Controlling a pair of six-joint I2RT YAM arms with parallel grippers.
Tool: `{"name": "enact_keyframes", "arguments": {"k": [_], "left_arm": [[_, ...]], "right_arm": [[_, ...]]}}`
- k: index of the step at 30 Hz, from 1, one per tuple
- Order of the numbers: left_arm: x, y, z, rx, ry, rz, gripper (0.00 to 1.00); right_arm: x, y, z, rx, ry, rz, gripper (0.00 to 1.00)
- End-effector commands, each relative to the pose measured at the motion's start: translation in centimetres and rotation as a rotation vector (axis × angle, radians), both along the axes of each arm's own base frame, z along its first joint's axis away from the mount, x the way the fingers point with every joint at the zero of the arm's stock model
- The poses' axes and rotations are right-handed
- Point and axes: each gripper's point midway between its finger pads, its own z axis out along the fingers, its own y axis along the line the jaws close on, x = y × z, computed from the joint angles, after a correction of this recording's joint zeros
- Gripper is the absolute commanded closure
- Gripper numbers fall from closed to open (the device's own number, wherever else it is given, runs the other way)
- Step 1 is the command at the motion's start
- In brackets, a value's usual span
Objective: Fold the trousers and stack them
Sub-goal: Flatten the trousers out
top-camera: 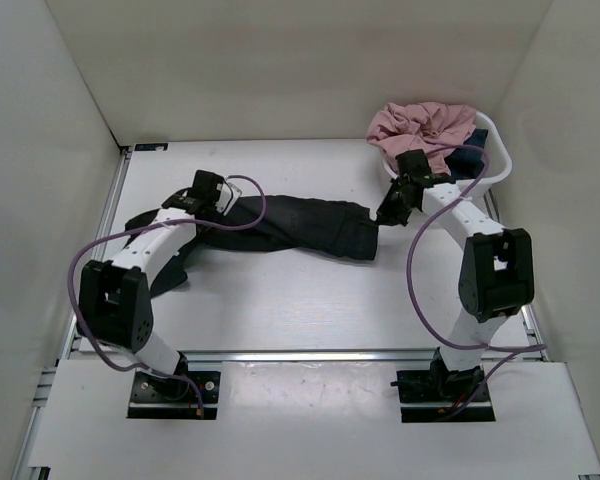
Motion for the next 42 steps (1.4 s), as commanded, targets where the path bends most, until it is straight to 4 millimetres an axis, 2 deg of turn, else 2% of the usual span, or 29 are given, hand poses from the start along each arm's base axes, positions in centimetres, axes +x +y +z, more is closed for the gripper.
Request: {"name": "enact_keyframes", "arguments": {"k": [1,2,3,4,5,6,7,9,12,15,17,18,19,20,21,22,23,24,25,28,30,32,33,34,35,36,38,41,42], "left_arm": [[-1.8,-0.9,0.3,-0.045,0.052,-0.028,0.86],[-2.0,-0.8,0.2,-0.042,0.062,-0.028,0.86],[-2.4,-0.7,-0.3,-0.043,0.074,-0.020,0.86],[-2.4,-0.7,-0.3,-0.043,0.074,-0.020,0.86],[-2.4,-0.6,-0.2,-0.035,0.072,-0.016,0.86],[-2.4,-0.6,0.1,-0.038,0.063,-0.016,0.86],[-2.4,-0.4,0.1,-0.034,0.058,-0.002,0.86],[-2.6,-0.2,-0.1,-0.022,0.064,0.003,0.86],[-2.8,0.1,0.3,-0.015,0.049,0.008,0.86],[-3.0,0.3,0.6,-0.007,0.047,0.013,0.86],[-3.0,0.3,0.9,-0.005,0.040,0.005,0.86],[-3.0,0.3,0.9,-0.005,0.040,0.005,0.86],[-3.3,-0.1,0.3,-0.026,0.059,-0.008,0.86],[-3.7,-0.3,-0.5,-0.040,0.082,-0.003,0.86],[-3.9,-0.5,-0.6,-0.056,0.094,0.000,0.85],[-4.2,-0.6,-1.5,-0.057,0.121,-0.003,0.79],[-4.3,-0.6,-2.0,-0.057,0.137,0.009,0.71],[-4.4,-0.8,-2.4,-0.062,0.150,0.006,0.67],[-4.2,-0.8,-2.6,-0.063,0.148,0.006,0.56],[-3.6,-0.4,-3.7,-0.034,0.144,0.028,0.43],[-3.1,0.6,-4.2,0.032,0.139,0.056,0.43],[-2.9,1.1,-4.2,0.055,0.128,0.076,0.43],[-3.0,1.1,-4.6,0.059,0.141,0.076,0.42],[-3.0,1.1,-4.9,0.062,0.150,0.076,0.41],[-3.1,0.5,-5.2,0.029,0.161,0.062,0.39],[-3.3,-0.1,-5.6,0.013,0.176,0.045,0.30],[-3.5,-1.2,-6.1,-0.018,0.198,0.018,0.22],[-3.6,-1.8,-7.1,-0.020,0.224,0.002,0.19],[-3.8,-2.5,-7.6,-0.044,0.244,-0.018,0.19]], "right_arm": [[3.1,0.2,2.1,0.052,-0.070,0.013,0.99],[4.3,-0.3,2.3,0.062,-0.079,0.010,1.00],[5.6,-1.9,2.2,0.059,-0.078,-0.009,1.00],[6.2,-2.6,0.1,0.042,-0.009,-0.014,1.00],[8.6,-2.7,2.3,0.048,-0.067,-0.004,1.00],[9.5,-3.2,2.3,0.037,-0.067,0.002,1.00],[9.6,-3.6,0.6,-0.001,-0.017,0.023,1.00],[11.3,-4.2,0.9,-0.048,-0.041,0.026,1.00],[12.2,-6.0,0.6,-0.127,-0.060,0.005,1.00],[13.1,-5.5,2.0,-0.110,-0.106,0.034,1.00],[13.2,-3.8,3.5,-0.054,-0.156,0.086,1.00],[12.7,-2.7,5.0,-0.024,-0.191,0.127,0.93],[11.7,-0.5,5.7,0.021,-0.194,0.182,0.84],[10.8,0.2,6.7,0.020,-0.216,0.206,0.73],[10.0,0.9,7.3,0.022,-0.223,0.223,0.55],[8.7,2.3,9.1,0.020,-0.255,0.252,0.44],[7.6,2.3,8.4,-0.007,-0.234,0.240,0.29],[7.0,2.6,8.7,-0.013,-0.240,0.234,0.25],[5.9,3.4,9.5,0.000,-0.245,0.226,0.20],[4.1,4.4,7.3,0.026,-0.175,0.219,0.09],[3.4,5.5,6.1,0.036,-0.127,0.217,0.04],[3.4,5.7,3.7,0.041,-0.056,0.183,0.01],[3.6,5.9,2.9,0.053,-0.039,0.175,0.01],[3.7,6.0,0.8,0.050,0.011,0.159,0.01],[4.5,6.1,0.7,0.052,0.013,0.123,0.01],[5.0,6.1,-1.1,0.040,0.045,0.103,0.01],[6.0,6.4,-1.9,0.048,0.061,0.058,0.01],[7.6,6.8,-3.1,0.049,0.067,0.029,0.01],[7.6,6.9,-4.3,0.046,0.100,0.016,0.01]]}}
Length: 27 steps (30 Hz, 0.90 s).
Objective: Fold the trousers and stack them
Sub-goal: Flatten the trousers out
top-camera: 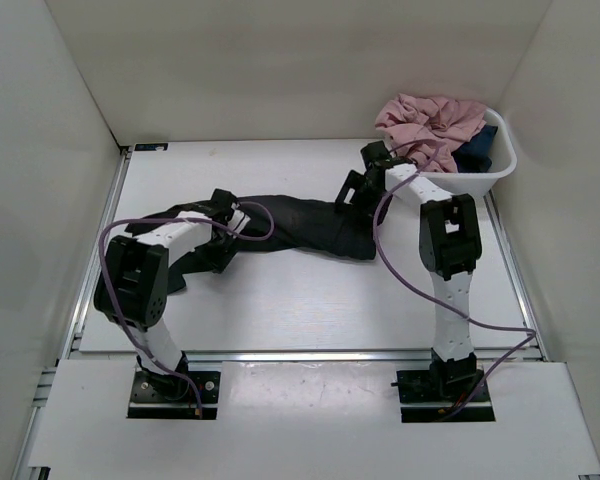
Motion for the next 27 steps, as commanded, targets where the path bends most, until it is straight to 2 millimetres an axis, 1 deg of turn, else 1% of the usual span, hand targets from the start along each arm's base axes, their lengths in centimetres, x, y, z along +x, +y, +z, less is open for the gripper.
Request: {"name": "enact_keyframes", "arguments": {"k": [1,2,3,4,5,6,7,8,9,10,11,12,13,14,15,16,17,18,19,20,22,23,24,25,26,27], "left_arm": [[-0.7,-1.9,-1.7,-0.070,0.049,-0.030,0.18],[-0.7,-2.2,-1.8,-0.085,0.054,-0.034,0.16],[-1.3,-2.7,-2.2,-0.105,0.074,-0.048,0.16],[-2.0,-2.6,-2.9,-0.106,0.103,-0.049,0.16],[-2.4,-2.5,-3.2,-0.103,0.112,-0.048,0.16],[-2.9,-2.5,-3.8,-0.104,0.138,-0.049,0.16],[-3.7,-2.3,-4.7,-0.096,0.169,-0.036,0.16],[-3.3,-2.2,-4.6,-0.086,0.151,-0.034,0.16],[-3.6,-1.5,-5.2,-0.053,0.160,-0.027,0.16],[-3.1,-1.4,-5.4,-0.042,0.142,-0.016,0.18],[-3.1,-1.1,-5.6,-0.028,0.137,-0.013,0.21],[-3.0,-0.9,-5.8,-0.016,0.133,-0.010,0.27],[-3.0,-0.9,-5.8,-0.016,0.133,-0.010,0.36],[-2.8,-1.0,-6.0,-0.017,0.130,-0.011,0.64],[-2.5,-1.1,-6.2,-0.017,0.131,-0.010,0.75],[-2.3,-1.1,-6.2,-0.017,0.124,-0.019,0.83],[-2.2,-1.2,-6.4,-0.015,0.130,-0.019,0.86],[-2.1,-1.0,-6.4,-0.007,0.127,-0.018,0.86],[-2.0,-0.7,-6.2,0.017,0.122,-0.022,0.86],[-1.2,-0.3,-5.3,0.021,0.085,-0.010,0.86],[0.0,0.5,-3.2,0.015,0.016,0.014,0.86],[1.0,2.3,-1.6,0.031,-0.031,0.040,0.86],[2.8,3.1,2.2,0.017,-0.147,0.059,0.86],[3.7,4.3,4.5,0.022,-0.211,0.080,0.86],[5.1,7.0,8.1,0.039,-0.287,0.123,0.86],[5.5,8.5,11.8,0.039,-0.379,0.152,0.86]], "right_arm": [[2.1,0.5,1.6,0.015,-0.023,-0.073,0.01],[2.0,0.6,1.2,0.019,-0.010,-0.069,0.01],[1.4,0.6,0.8,0.020,0.012,-0.066,0.01],[1.2,1.0,0.6,0.045,0.021,-0.055,0.01],[0.0,0.8,-0.9,0.041,0.062,-0.052,0.06],[-0.3,0.9,-0.4,0.054,0.051,-0.048,0.11],[-0.4,0.9,-0.6,0.058,0.041,-0.048,0.18],[-1.4,0.5,-1.3,0.048,0.068,-0.049,0.39],[-1.5,0.5,-0.9,0.050,0.064,-0.048,0.51],[-1.9,0.3,-1.3,0.046,0.075,-0.049,0.61],[-2.0,0.3,-0.5,0.051,0.061,-0.048,0.75],[-2.2,0.2,-0.4,0.048,0.058,-0.039,0.82],[-2.3,-0.1,-0.3,0.035,0.055,-0.043,0.87],[-2.2,-0.1,0.7,0.040,0.031,-0.033,0.95],[-2.0,-0.3,1.1,0.029,0.014,-0.039,0.99],[-2.2,-0.7,1.5,0.010,0.004,-0.019,1.00],[-2.4,-1.0,2.4,-0.003,-0.009,-0.012,1.00],[-2.1,-1.5,3.2,-0.030,-0.034,-0.013,1.00],[-2.3,-2.0,3.6,-0.057,-0.049,0.005,1.00],[-1.8,-2.3,5.8,-0.066,-0.098,0.010,1.00],[-2.3,-3.4,7.7,-0.114,-0.126,0.025,1.00],[-2.4,-4.0,10.1,-0.137,-0.182,0.044,1.00],[-2.7,-5.1,11.3,-0.185,-0.203,0.041,1.00],[-2.6,-6.1,12.9,-0.206,-0.239,0.031,1.00],[-3.1,-7.2,15.6,-0.225,-0.300,0.026,1.00],[-3.4,-8.2,16.9,-0.244,-0.328,0.013,1.00]]}}
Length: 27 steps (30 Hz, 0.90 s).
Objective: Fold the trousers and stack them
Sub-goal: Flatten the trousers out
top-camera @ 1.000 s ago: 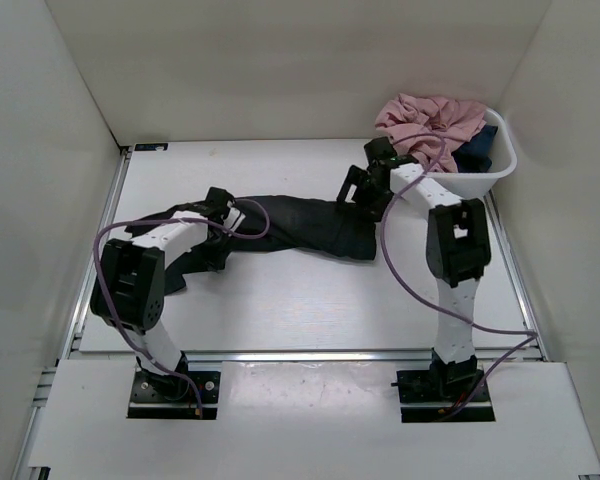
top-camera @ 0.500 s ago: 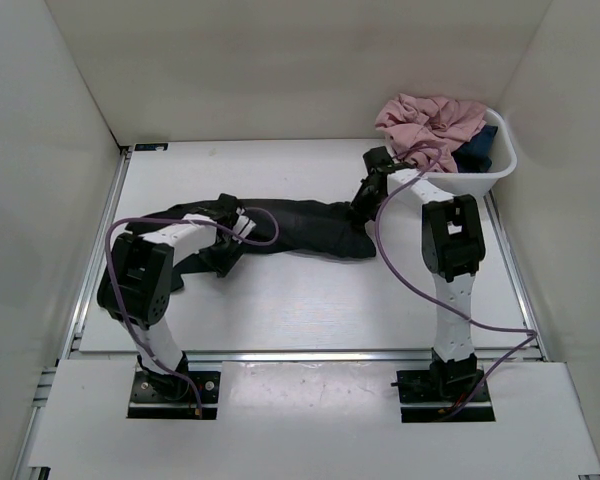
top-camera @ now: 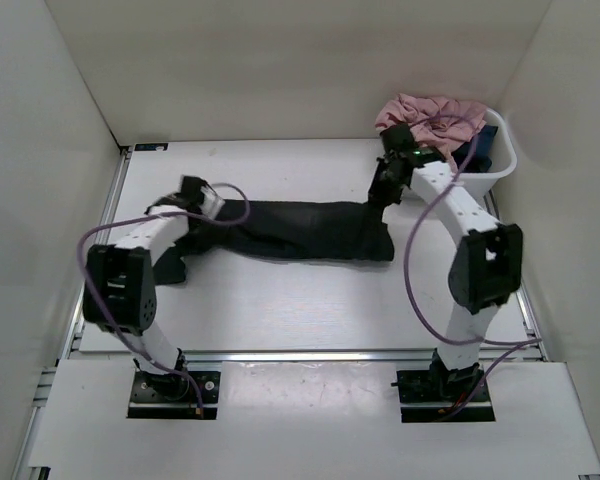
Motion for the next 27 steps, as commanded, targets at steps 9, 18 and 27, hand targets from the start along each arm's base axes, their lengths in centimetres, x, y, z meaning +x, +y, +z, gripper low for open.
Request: {"name": "enact_keyframes", "arguments": {"k": [9,18,27], "left_arm": [[-1.5,18.6,21.4,0.168,-0.473,0.324,0.86],[-9.0,23.8,13.6,0.136,-0.278,0.504,0.86],[-18.7,20.0,3.3,0.096,0.055,0.494,0.52]], "right_arm": [[-7.8,-16.4,12.0,-0.278,-0.243,-0.273,1.00],[-13.7,-22.3,10.1,-0.294,-0.189,-0.448,1.00],[-14.4,-20.3,5.9,-0.202,-0.107,-0.402,1.00]]}}
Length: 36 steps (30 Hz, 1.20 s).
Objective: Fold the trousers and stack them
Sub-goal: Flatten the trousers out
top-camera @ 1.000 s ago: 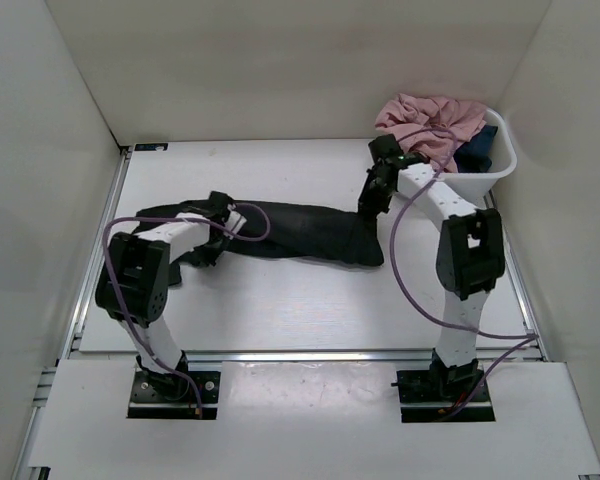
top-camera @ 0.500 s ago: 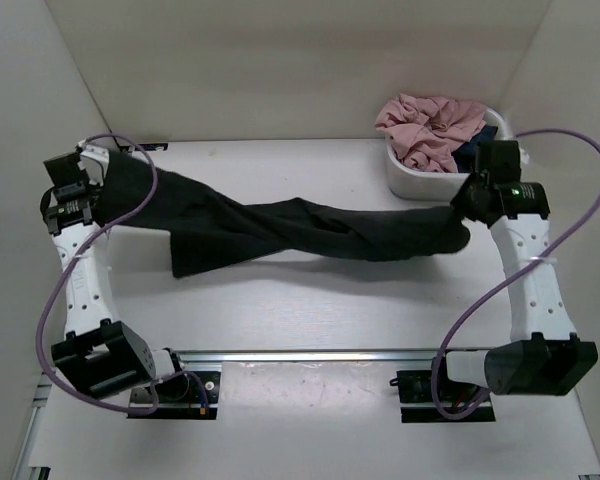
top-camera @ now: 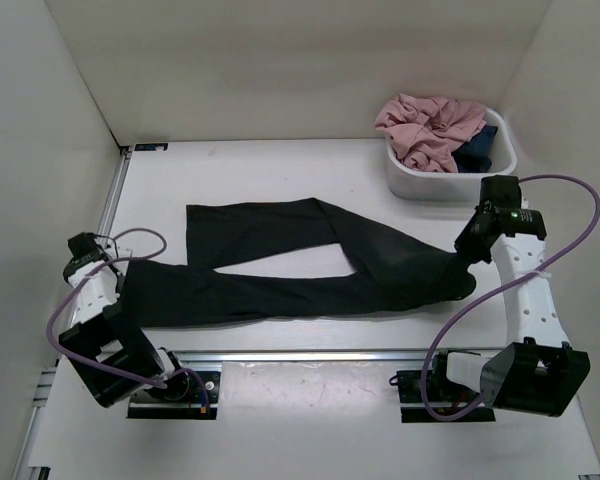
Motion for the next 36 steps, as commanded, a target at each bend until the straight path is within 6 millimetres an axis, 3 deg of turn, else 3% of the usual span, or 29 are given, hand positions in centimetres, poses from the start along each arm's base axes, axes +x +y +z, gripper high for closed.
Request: {"name": "enact_keyframes", "arguments": {"k": [1,3,7,10,18,19,24,27,29,31,34,36], "left_arm": [[-1.9,0.7,0.3,0.040,0.034,0.003,0.44],[-1.7,1.5,1.4,0.058,0.010,0.027,0.24],[1.9,2.7,3.7,0.028,-0.079,0.019,0.21],[5.7,3.5,4.0,-0.017,-0.116,0.030,0.21],[15.6,1.4,1.3,-0.180,-0.163,-0.001,0.17],[16.1,1.7,-0.1,-0.195,-0.142,0.010,0.15],[18.9,1.6,-3.2,-0.224,-0.100,0.004,0.13],[17.9,1.2,-5.3,-0.229,-0.028,-0.002,0.13],[16.2,0.8,-6.8,-0.218,0.044,-0.006,0.17],[15.3,0.6,-7.5,-0.215,0.077,-0.023,0.31],[14.3,0.0,-8.3,-0.238,0.103,-0.022,0.86],[14.6,-0.2,-7.7,-0.244,0.079,-0.028,0.86]], "right_arm": [[1.1,0.0,0.8,0.003,-0.064,0.018,1.00],[1.4,-0.4,0.7,-0.020,-0.049,0.017,1.00],[1.5,-1.3,0.6,-0.055,-0.025,0.023,1.00],[2.3,-1.4,0.2,-0.058,-0.006,0.033,1.00],[3.7,-0.5,-0.6,-0.010,0.017,0.079,1.00],[3.7,-0.5,-0.9,-0.008,0.028,0.080,1.00],[4.0,-1.0,-1.2,-0.029,0.043,0.077,1.00],[3.9,-1.1,-0.9,-0.037,0.046,0.073,1.00],[4.1,-1.3,-0.8,-0.045,0.046,0.068,1.00],[4.3,-1.3,-0.5,-0.047,0.036,0.068,1.00],[5.0,-1.8,0.3,-0.044,0.013,0.063,1.00],[5.6,-1.6,0.4,-0.030,0.018,0.071,1.00]]}}
